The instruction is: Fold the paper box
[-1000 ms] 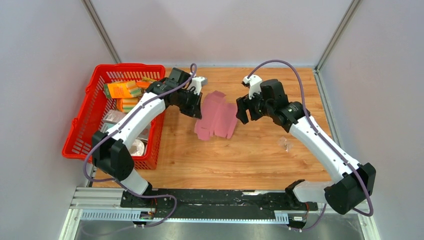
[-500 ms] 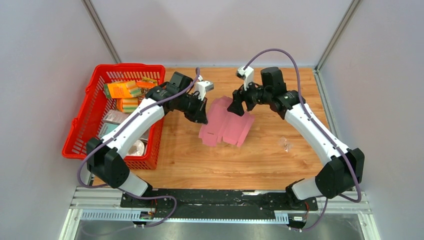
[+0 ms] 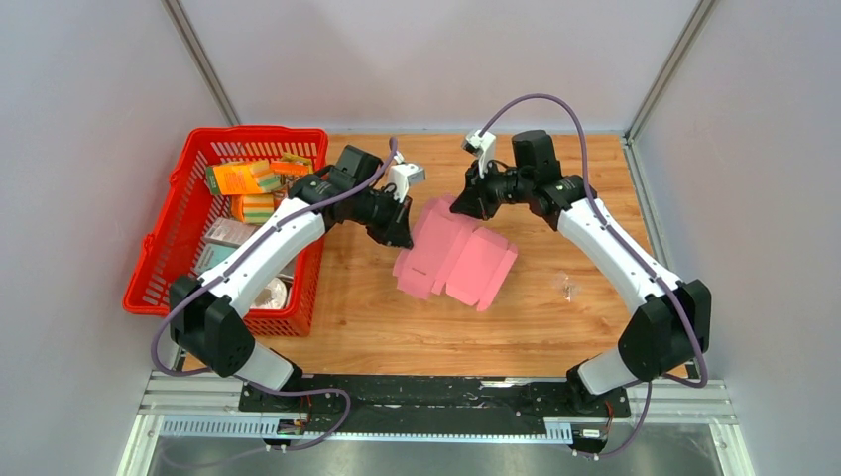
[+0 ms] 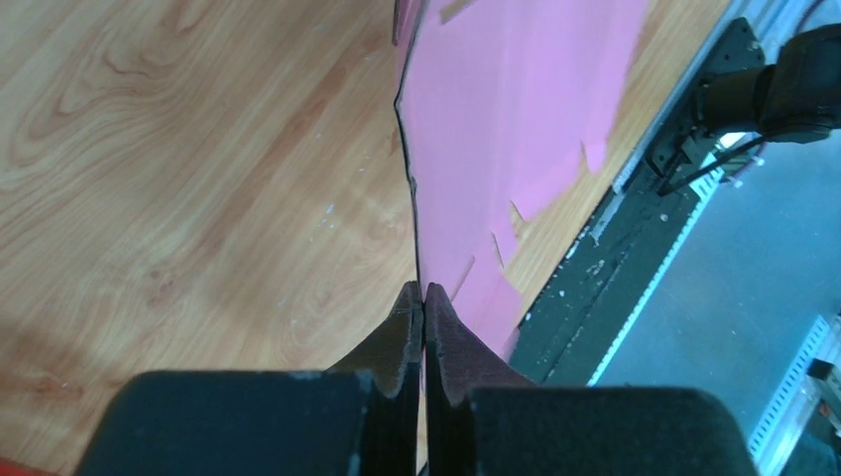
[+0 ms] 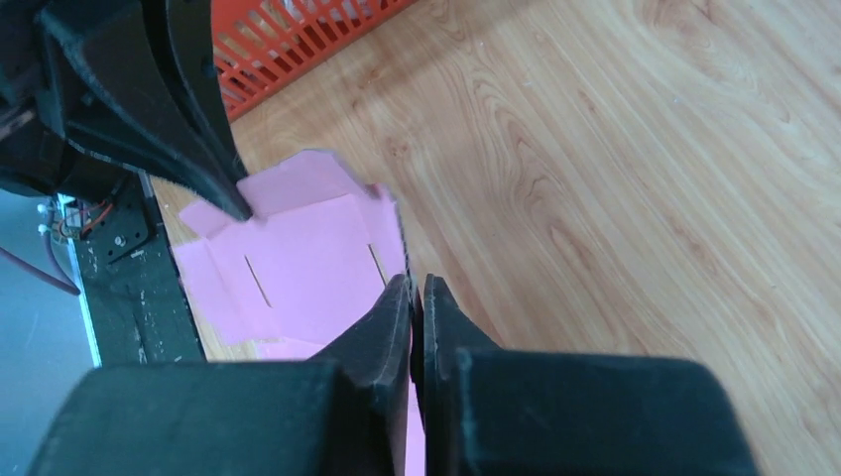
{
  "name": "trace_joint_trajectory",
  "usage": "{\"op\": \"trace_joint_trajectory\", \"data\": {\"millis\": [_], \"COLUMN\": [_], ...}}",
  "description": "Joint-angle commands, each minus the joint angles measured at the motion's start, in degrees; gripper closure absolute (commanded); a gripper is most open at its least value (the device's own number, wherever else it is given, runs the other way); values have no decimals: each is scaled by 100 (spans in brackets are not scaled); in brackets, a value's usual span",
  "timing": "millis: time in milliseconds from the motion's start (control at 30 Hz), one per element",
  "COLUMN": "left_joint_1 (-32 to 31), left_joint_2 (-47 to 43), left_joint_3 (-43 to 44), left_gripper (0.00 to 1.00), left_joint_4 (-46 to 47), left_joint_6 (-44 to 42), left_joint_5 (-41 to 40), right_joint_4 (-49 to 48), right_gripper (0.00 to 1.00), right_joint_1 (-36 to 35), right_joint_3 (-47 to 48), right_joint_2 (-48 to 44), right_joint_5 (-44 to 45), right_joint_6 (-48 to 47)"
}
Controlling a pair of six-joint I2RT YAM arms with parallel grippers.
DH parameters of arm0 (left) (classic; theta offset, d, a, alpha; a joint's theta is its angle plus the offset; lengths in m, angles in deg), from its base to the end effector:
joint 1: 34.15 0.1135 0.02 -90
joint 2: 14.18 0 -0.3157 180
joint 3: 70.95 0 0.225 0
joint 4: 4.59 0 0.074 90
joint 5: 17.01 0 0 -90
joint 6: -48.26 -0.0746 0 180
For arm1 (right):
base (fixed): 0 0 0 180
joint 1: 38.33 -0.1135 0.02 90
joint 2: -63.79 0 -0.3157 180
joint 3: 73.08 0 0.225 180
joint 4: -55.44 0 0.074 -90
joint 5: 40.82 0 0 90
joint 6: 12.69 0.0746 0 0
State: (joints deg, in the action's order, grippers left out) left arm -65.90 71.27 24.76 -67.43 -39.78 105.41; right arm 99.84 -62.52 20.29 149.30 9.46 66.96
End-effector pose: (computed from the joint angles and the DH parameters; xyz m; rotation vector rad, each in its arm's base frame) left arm 0.2337 -0.1917 0.3595 0.8868 2.3696 -0.9478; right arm 0.2758 0.1761 0.3808 -1.0078 1.9294 0.8979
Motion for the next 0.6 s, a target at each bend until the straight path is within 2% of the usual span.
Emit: {"op": "trace_joint_trajectory", "data": {"millis": [0,33,100,133,167,200,333,467,567], "left_joint_1": [-16,-7,46,133,177,221,459,582,591], "left_joint_2": [-204,-195,-195,-256,-292,-318,-459,-468,-301], "left_joint_3": [105,149,211,176,123,97,0,-115,-97], "left_gripper": [94,79,60,41,32,28,27,25,25], "left_joint_4": [106,1,-70,34,88,114,378,571,580], "left_joint_6": [-187,-196,-292,-257,-231,-222,94,314,419], "left_joint_5": [-34,-78,-131,-140,-123,-140,-237,87,421], "right_joint_4": [-589,-651,-783,-844,-967,-1029,-1424,-1749,-2047], "right_gripper": [100,100,100,100,100,100,100,100,100], "right_joint_1": [19,19,19,19,19,19,28,37,45], "right_joint_3": [-187,-293,-609,-715,-838,-1091,-1716,-2156,-2473], "right_joint_2": [-307,-377,-631,-728,-842,-1035,-1588,-1985,-2275], "right_joint_5": [148,254,552,658,894,1036,1721,2442,2522], "right_joint_6": [445,550,787,876,955,1199,1912,2738,3275]}}
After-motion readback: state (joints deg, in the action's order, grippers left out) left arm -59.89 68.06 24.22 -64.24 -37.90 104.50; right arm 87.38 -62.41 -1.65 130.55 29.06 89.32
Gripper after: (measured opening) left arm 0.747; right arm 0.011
